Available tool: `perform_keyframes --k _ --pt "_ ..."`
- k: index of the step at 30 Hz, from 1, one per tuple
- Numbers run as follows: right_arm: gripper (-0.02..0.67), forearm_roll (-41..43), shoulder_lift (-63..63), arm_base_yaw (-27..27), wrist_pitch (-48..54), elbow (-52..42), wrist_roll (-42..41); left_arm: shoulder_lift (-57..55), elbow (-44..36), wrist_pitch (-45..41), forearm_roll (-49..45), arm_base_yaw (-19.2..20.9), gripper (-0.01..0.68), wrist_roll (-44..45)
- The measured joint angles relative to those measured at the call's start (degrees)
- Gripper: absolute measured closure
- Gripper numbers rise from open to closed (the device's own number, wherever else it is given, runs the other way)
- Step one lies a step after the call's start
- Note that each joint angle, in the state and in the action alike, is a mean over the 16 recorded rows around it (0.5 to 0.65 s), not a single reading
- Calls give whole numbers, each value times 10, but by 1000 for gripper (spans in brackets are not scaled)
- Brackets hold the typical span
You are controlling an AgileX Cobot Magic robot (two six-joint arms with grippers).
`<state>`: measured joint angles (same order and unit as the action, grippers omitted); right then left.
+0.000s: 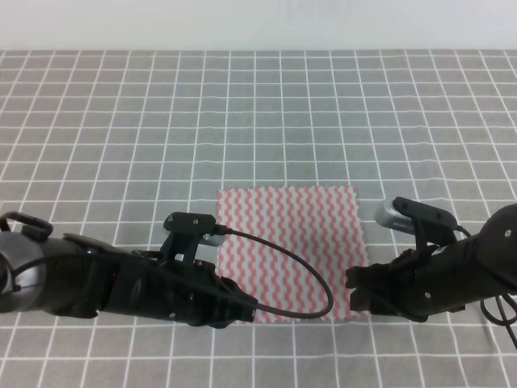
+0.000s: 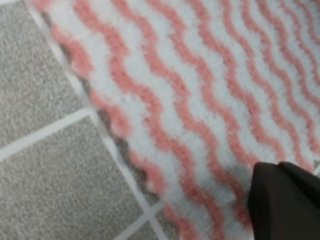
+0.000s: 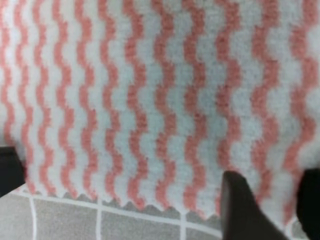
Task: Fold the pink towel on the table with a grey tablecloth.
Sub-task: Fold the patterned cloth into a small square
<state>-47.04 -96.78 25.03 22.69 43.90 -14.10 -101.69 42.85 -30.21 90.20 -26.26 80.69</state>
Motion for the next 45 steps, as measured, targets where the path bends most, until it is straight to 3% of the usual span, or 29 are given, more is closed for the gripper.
perform_keyframes --k 14,27,45 --pt "648 9 0 -2 7 3 0 0 1 5 1 0 676 0" --pt "662 12 12 0 25 36 2 0 1 3 0 0 676 1" --pt "664 14 8 0 -27 74 -1 17 -1 -3 -3 0 675 13"
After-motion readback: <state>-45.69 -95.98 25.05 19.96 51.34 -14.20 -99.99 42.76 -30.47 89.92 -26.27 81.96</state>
